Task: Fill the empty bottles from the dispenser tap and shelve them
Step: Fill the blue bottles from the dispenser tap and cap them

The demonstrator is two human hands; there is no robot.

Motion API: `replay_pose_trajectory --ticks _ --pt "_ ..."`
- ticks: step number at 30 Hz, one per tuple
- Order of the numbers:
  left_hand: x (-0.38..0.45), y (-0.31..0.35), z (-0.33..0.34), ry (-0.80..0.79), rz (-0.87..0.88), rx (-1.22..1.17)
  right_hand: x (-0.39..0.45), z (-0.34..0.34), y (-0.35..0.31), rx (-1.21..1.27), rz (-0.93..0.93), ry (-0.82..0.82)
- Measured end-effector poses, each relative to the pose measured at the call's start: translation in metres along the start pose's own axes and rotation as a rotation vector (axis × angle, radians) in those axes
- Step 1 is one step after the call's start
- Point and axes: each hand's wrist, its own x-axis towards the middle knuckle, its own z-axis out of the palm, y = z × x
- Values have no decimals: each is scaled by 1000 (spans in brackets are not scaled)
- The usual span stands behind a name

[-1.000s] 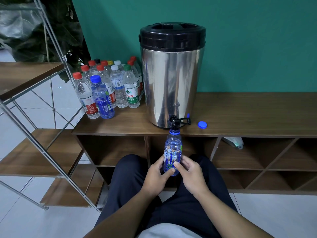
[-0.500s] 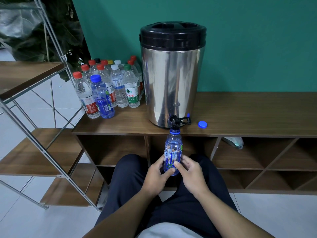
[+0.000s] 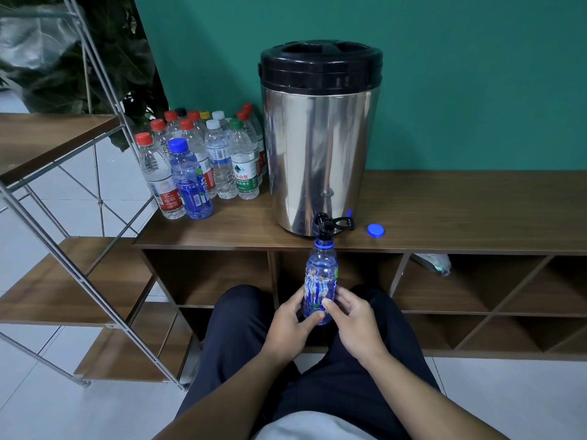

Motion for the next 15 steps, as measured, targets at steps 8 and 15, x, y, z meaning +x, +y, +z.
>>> replay_pose_trajectory --ticks 8,15 --pt "-1 0 1 -1 5 -1 0 0 0 4 0 1" --pt "-1 1 1 -2 1 9 -1 -1 -1 2 -1 -5"
